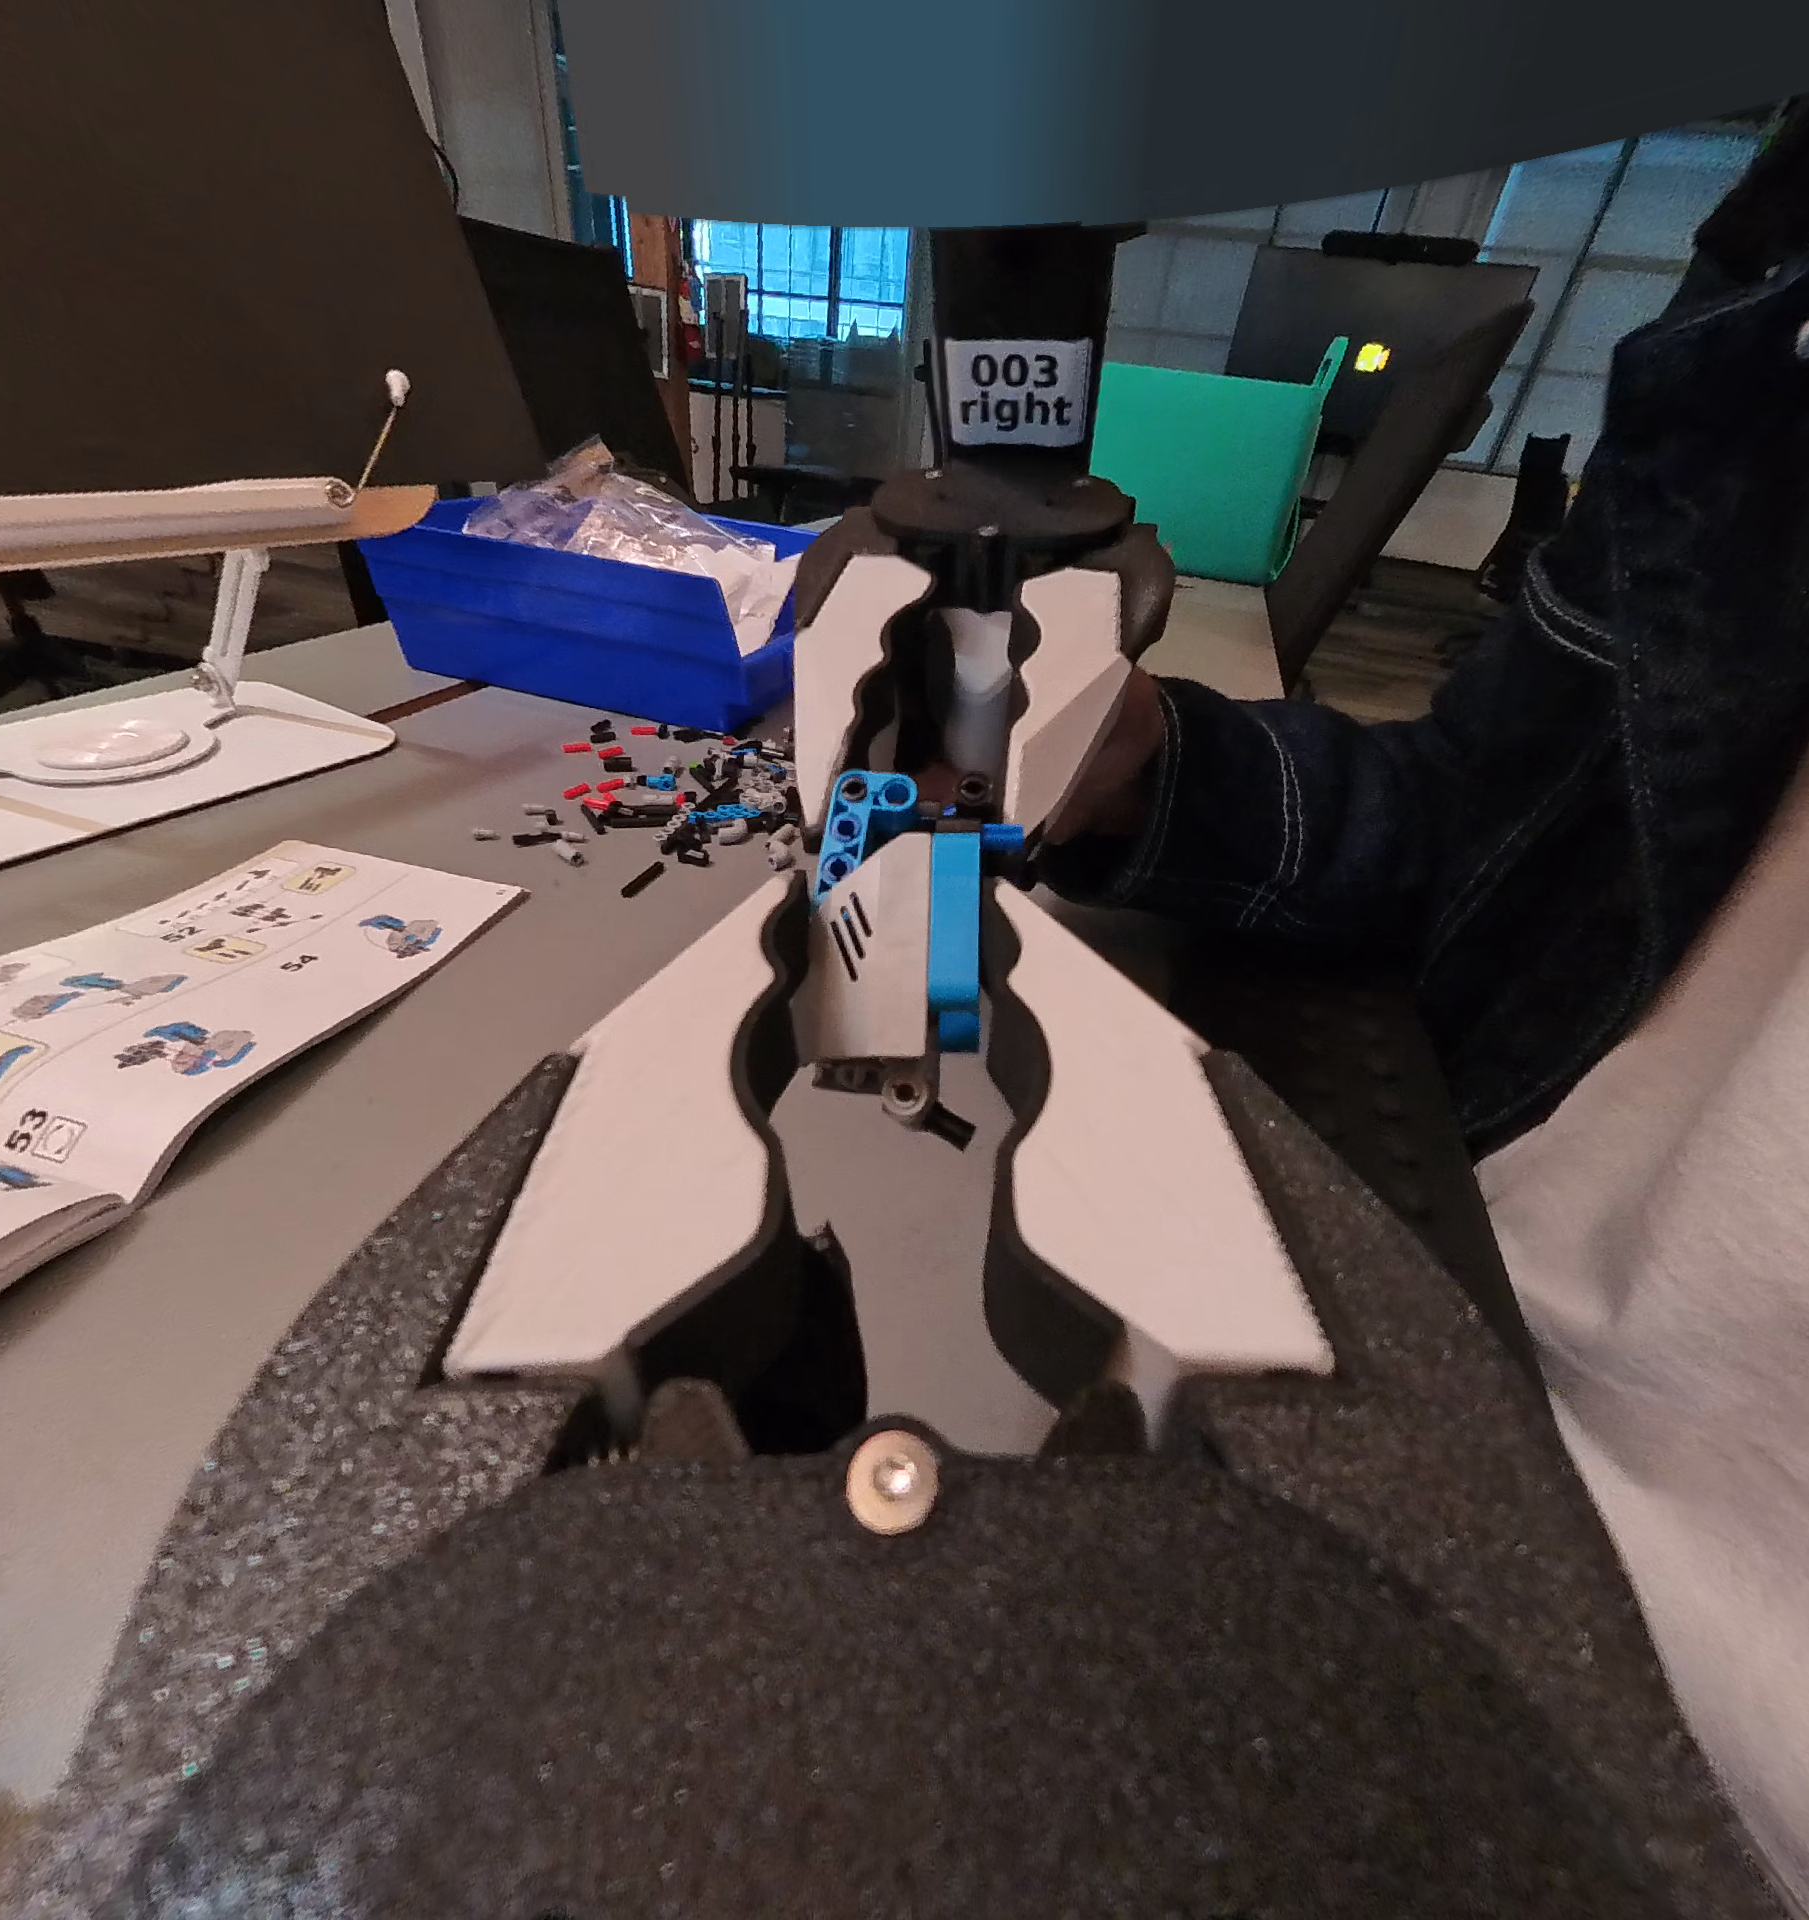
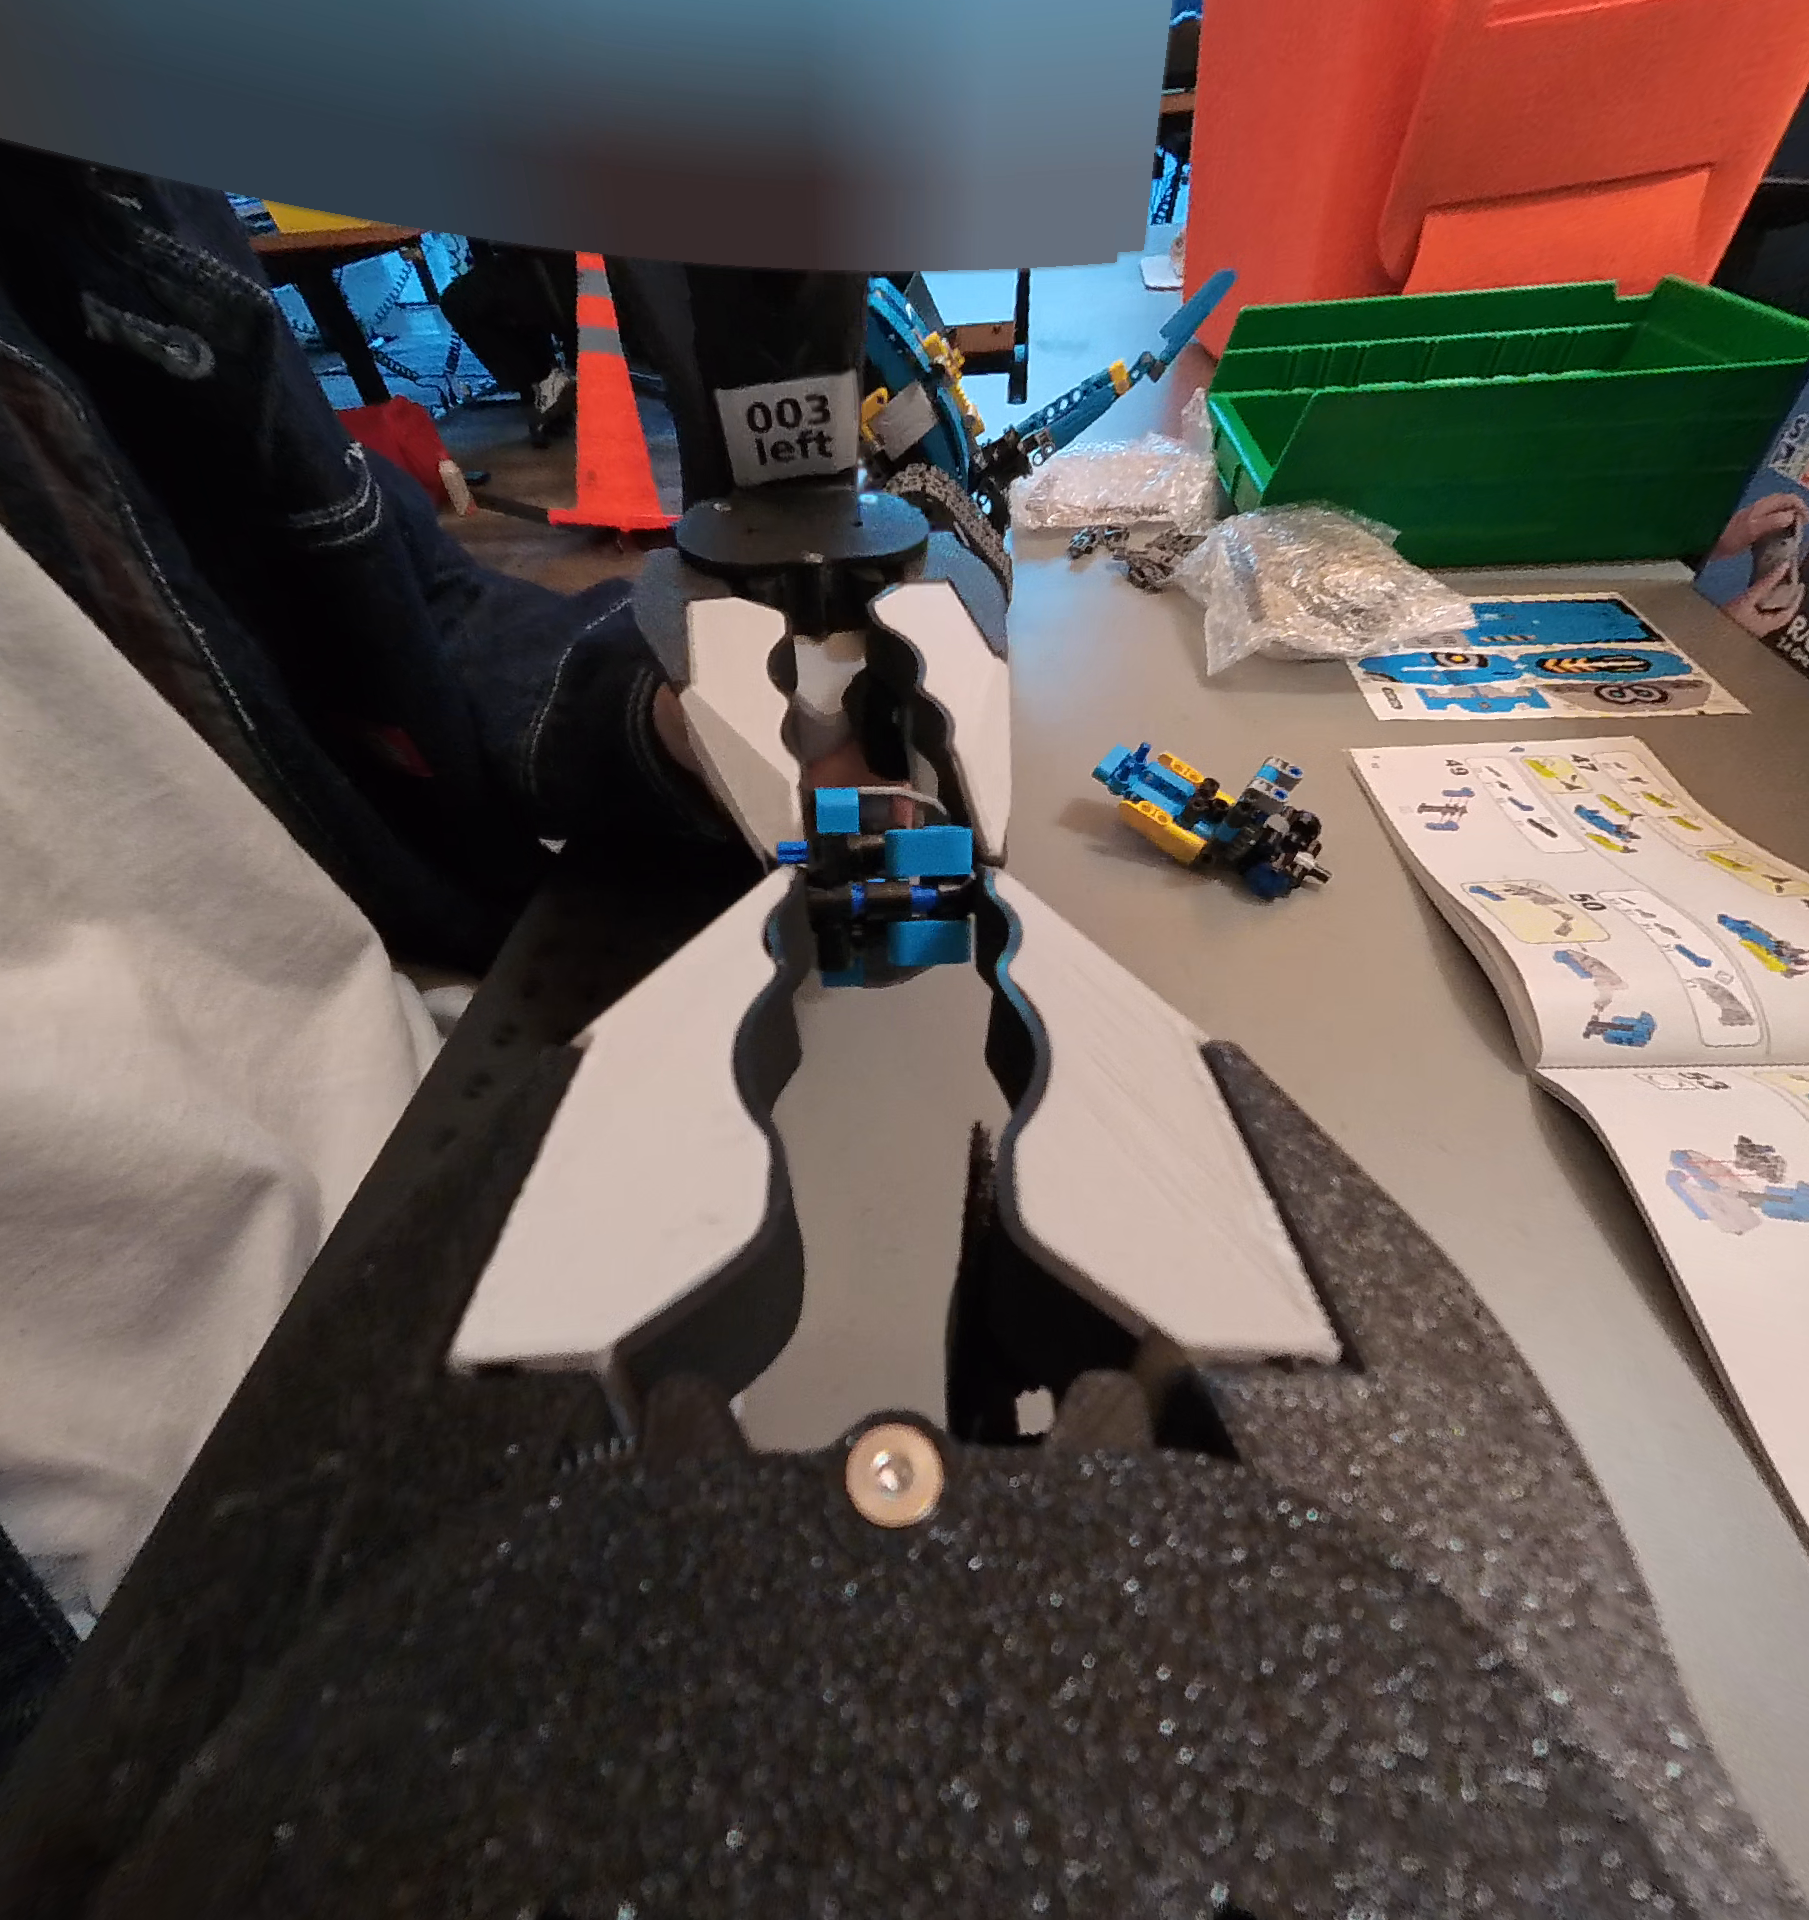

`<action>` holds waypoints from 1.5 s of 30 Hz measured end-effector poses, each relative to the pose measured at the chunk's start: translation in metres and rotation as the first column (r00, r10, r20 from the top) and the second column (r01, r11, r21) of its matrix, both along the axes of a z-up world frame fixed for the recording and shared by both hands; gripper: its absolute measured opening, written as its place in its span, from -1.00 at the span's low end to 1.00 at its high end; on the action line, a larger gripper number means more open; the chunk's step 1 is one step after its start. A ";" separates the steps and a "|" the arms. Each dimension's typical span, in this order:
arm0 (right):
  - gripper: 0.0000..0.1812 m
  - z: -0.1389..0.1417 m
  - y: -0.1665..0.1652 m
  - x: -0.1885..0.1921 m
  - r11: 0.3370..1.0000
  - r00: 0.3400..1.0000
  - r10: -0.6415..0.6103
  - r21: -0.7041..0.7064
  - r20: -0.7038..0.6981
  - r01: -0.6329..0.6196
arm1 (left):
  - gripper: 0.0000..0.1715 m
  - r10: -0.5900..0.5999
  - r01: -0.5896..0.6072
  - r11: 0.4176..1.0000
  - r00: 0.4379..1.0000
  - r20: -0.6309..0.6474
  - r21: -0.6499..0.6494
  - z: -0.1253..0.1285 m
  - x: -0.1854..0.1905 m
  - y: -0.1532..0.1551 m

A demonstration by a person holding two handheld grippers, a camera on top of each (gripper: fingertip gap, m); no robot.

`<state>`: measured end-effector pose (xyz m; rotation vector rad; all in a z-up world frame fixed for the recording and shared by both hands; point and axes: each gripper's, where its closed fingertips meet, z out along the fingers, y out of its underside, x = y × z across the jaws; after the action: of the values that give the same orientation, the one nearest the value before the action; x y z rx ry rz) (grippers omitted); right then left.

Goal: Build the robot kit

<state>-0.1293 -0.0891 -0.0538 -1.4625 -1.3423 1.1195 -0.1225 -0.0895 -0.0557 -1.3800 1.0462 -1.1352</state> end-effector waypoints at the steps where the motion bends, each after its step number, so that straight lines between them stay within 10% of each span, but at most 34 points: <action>1: -0.66 0.001 0.000 0.000 1.000 1.000 -0.001 0.003 -0.008 0.001 | -0.63 0.003 -0.003 1.000 1.000 0.001 0.008 0.001 0.000 0.000; 11: -0.62 0.025 0.004 0.010 0.983 0.975 0.039 -0.167 -0.217 -0.076 | -0.62 -0.013 0.007 0.998 0.994 0.112 0.056 0.020 -0.006 -0.006; 18: -0.63 0.026 -0.021 0.010 0.810 0.916 0.222 -0.460 -0.334 -0.364 | -0.62 -0.048 0.026 0.979 0.993 0.107 0.203 0.021 0.000 -0.021; 24: -0.74 0.029 -0.016 0.007 0.936 0.943 0.154 -0.260 -0.295 -0.235 | -0.62 -0.049 0.030 0.985 0.993 0.107 0.169 0.019 0.000 -0.018; 30: -0.81 0.030 -0.021 0.010 0.814 0.907 0.218 -0.445 -0.360 -0.372 | -0.62 -0.070 0.047 0.974 0.993 0.099 0.221 0.019 0.003 -0.026; 45: -0.94 0.014 -0.006 0.007 0.988 0.986 0.084 -0.115 -0.147 -0.101 | -0.61 -0.027 0.032 0.994 0.999 -0.046 0.106 -0.009 0.009 -0.012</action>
<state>-0.1223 -0.0951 -0.0403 -1.3899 -1.2718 1.3616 -0.1134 -0.1012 -0.0642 -1.3140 1.1459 -1.0591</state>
